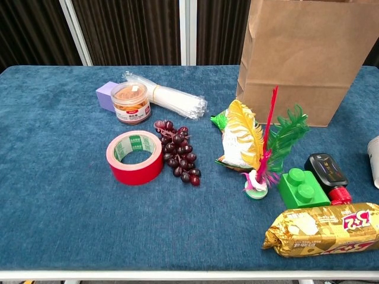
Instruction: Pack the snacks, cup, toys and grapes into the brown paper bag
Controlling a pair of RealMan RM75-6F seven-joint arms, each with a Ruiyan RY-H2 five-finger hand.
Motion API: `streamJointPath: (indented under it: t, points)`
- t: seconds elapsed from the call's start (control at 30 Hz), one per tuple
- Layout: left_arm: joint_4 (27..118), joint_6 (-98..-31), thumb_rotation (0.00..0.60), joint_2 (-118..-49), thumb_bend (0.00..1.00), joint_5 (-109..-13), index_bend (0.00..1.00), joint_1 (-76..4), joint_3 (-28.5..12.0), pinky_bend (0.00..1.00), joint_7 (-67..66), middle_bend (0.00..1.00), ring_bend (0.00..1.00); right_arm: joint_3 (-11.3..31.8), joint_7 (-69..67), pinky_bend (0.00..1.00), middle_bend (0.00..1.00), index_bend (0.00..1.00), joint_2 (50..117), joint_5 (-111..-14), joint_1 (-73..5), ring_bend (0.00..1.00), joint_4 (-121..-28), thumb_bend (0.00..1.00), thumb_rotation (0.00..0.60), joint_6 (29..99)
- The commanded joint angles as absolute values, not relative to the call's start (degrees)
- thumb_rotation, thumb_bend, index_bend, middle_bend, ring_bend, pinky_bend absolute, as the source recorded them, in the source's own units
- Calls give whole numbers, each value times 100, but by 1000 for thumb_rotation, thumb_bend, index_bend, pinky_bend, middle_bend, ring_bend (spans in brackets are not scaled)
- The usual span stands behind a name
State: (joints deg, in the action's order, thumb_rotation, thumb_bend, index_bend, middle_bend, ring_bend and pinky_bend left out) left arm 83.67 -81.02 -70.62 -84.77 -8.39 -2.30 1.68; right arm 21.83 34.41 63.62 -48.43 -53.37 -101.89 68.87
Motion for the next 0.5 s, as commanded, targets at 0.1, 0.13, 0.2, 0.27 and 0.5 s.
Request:
streamJointPath:
  t: [0.1,0.13,0.2,0.27,0.5]
  points:
    - [8384,-8101,600,-7050,225,-8479,138,-847,-233,167,144,133,27,2695,3195,481,379,390,6236,-5365,-5344,262,-10694,0,600,7512]
    - [8387,-8104,600,-7050,225,-8479,138,-849,-236,167,138,133,27,2743,3192,481,380,390,6224,-5444,-5345,262,-10791,0,600,7598]
    - [8394,-8107,600,-7051,225,-8472,137,-850,-243,167,125,133,27,2767,3061,480,383,391,6231,-5733,-5314,263,-11010,0,600,7726]
    - [8401,-8107,600,-7055,225,-8466,137,-847,-240,167,110,133,27,2662,2738,479,384,391,6232,-6095,-5224,263,-11245,0,600,7682]
    - [8450,-8134,600,-7043,225,-8497,137,-826,-204,167,44,133,27,2172,1891,478,382,390,5897,-6212,-4888,263,-12226,0,600,6870]
